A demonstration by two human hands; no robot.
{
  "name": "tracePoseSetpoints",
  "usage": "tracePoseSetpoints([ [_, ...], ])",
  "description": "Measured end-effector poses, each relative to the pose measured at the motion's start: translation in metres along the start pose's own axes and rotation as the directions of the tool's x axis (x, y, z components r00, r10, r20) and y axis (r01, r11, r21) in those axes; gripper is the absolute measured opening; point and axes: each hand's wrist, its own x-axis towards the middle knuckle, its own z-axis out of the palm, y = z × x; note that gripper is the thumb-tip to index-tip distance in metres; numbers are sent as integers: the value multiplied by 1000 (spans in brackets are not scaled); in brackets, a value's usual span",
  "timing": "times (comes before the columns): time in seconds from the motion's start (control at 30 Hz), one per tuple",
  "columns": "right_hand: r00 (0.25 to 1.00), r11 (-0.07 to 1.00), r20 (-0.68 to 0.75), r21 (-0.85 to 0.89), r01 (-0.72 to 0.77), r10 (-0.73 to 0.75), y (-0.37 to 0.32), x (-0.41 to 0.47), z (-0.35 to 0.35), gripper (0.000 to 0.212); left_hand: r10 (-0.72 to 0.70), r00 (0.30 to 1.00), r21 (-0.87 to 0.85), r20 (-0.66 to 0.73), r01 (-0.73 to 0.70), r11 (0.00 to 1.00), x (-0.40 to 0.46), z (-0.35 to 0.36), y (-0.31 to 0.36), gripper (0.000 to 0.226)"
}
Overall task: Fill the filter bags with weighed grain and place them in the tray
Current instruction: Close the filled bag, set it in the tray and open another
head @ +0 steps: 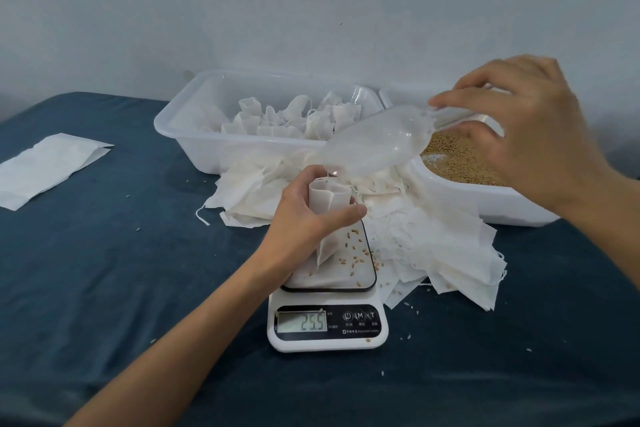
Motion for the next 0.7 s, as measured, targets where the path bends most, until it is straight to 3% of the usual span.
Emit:
tracePoseSetpoints([
  [0.13, 929, 930, 148, 93, -355, 340, 32, -18, 18, 33, 6, 1000, -10, 20, -6, 1000, 0, 2, 0, 53],
  [0.2, 822, 831, 215, 71, -552, 527, 53, -27, 32, 33, 16, 1000, -17, 23, -16, 1000, 1, 3, 0, 54],
  [0.3, 640, 678, 286, -50, -733, 713, 84, -41, 54, 33, 27, 999, -11, 22, -26, 1000, 1, 3, -1, 57],
  [0.4, 485, 579, 377, -191, -793, 789, 103, -48, 71, 31, 21, 999, -8, 31, -20, 1000, 2, 2, -4, 55],
  [0.53, 337, 540, 502, -338, -771, 796, 108, -49, 88, 27, 16, 1000, -6, 22, -16, 1000, 3, 1, -7, 51],
  [0.7, 285, 541, 556, -372, -755, 781, 110, -54, 96, 28, 19, 1000, -2, 21, -19, 1000, 4, 0, -9, 58],
])
